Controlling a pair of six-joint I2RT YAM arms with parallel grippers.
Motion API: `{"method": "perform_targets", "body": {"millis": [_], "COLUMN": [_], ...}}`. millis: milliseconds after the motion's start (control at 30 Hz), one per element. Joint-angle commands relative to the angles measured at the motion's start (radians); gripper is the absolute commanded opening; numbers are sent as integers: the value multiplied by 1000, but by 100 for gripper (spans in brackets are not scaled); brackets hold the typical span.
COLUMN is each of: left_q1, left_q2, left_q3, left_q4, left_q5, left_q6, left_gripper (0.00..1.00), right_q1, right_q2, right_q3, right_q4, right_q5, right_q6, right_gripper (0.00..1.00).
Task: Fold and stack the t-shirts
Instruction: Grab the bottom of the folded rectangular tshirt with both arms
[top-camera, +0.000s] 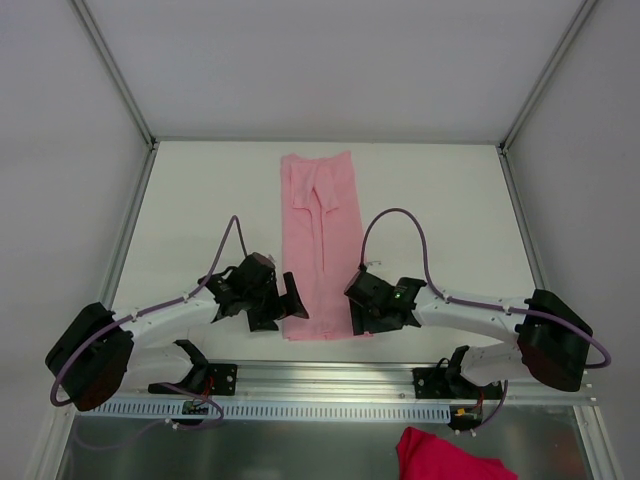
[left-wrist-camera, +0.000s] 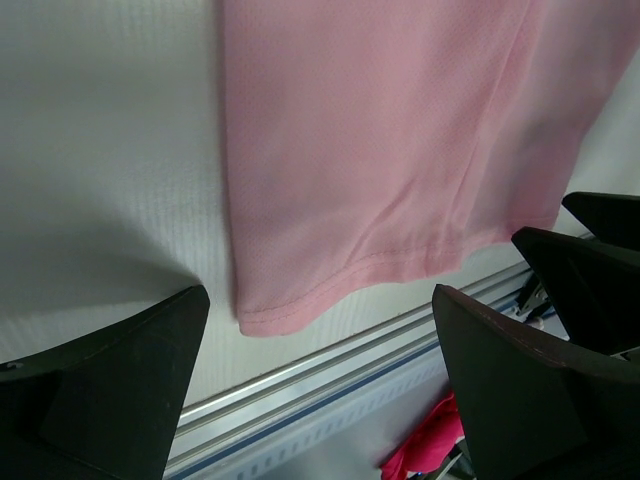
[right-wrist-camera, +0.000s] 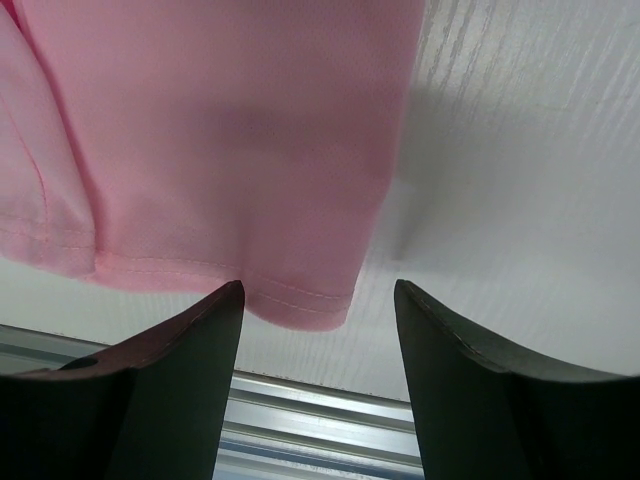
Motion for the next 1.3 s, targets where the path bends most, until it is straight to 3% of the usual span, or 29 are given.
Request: {"method": "perform_targets", "body": {"millis": [0, 333, 433, 600, 700, 867, 967, 1267], "left_q1": [-16, -54, -63, -75, -85, -94, -100, -106], "left_q2": [13, 60, 82, 106, 114, 122, 120, 166], "left_q3": [13, 24, 33, 53, 70, 85, 88, 94], "left_q4": [-154, -170, -161, -165, -176, -206, -220, -188], "left_q5": [-84, -76, -70, -75, -79, -92, -96, -80], "left_q6": [-13, -55, -55, -60, -61, -67, -72, -73], "left_gripper": [99, 96, 90, 68, 63, 58, 50, 46], "right_q1": [7, 5, 7, 7, 7, 7, 7, 7], "right_q2": [-28, -22, -22, -28, -25, -19, -17, -8], "right_q3": [-12, -31, -37, -49, -51, -47, -44, -38], "right_q4": [26, 47, 49, 46, 47, 47, 47, 58], "right_q5": [15, 13, 12, 15, 15, 15, 13, -4], "right_q6": [32, 29, 31, 28, 25, 17, 12, -4], "right_gripper": [66, 65, 65, 63, 52, 23, 20, 18]}}
